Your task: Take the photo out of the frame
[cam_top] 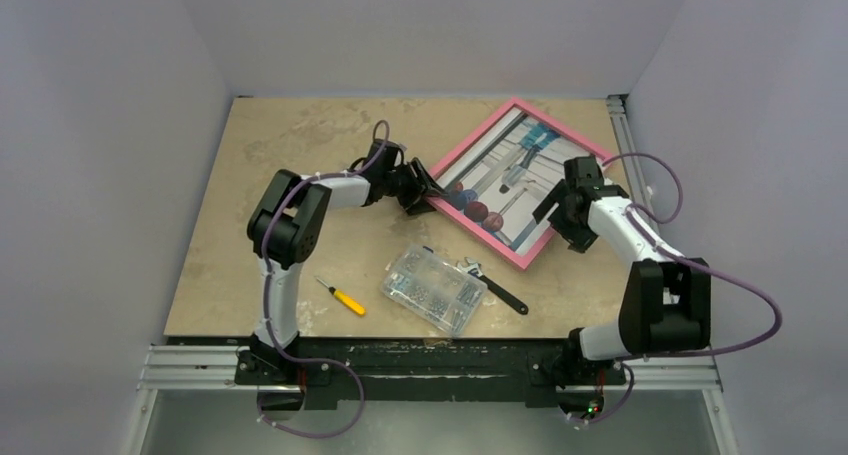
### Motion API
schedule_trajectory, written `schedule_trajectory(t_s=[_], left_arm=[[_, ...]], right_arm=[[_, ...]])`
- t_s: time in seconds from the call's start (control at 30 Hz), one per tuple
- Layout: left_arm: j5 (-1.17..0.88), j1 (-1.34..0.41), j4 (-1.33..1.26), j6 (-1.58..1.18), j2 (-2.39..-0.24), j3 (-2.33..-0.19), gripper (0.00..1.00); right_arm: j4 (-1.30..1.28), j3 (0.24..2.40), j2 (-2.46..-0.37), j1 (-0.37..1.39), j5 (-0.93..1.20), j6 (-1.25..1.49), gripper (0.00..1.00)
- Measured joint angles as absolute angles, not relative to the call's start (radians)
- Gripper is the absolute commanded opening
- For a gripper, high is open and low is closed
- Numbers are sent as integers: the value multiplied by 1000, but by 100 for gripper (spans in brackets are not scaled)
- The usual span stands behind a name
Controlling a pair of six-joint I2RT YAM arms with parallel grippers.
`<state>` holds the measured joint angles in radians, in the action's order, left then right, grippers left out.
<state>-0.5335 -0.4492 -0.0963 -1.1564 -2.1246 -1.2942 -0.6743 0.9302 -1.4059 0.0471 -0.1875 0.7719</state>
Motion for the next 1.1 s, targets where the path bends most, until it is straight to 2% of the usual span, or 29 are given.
schedule_trajectory(t_s=[0.1,0.3,0.5,0.6,0.83,0.97,1.1], left_arm=[[-520,-445,-25,-1130,-2086,-1279,63],[-430,-444,159,-1031,-1951,-1261,66],[-353,-444,284,-941,-1811,-1261,68],[-331,-445,326,-885,-1737,-1261,67],[-316,-483,406,-732,-1604,-1266,66],[-318,-542,444,-664,-1534,-1266,66],[-324,-572,458,-633,-1454,-1266,66]], right_arm=[[-612,912,-1441,47,-172,776,84],[-525,884,-1516,47,-165,777,74],[-484,880,-1558,46,-174,787,59],[-476,879,-1565,46,-190,794,47],[-428,861,-1563,47,-192,815,9],[-427,861,-1559,47,-193,807,0],[-448,861,-1542,47,-204,808,0]])
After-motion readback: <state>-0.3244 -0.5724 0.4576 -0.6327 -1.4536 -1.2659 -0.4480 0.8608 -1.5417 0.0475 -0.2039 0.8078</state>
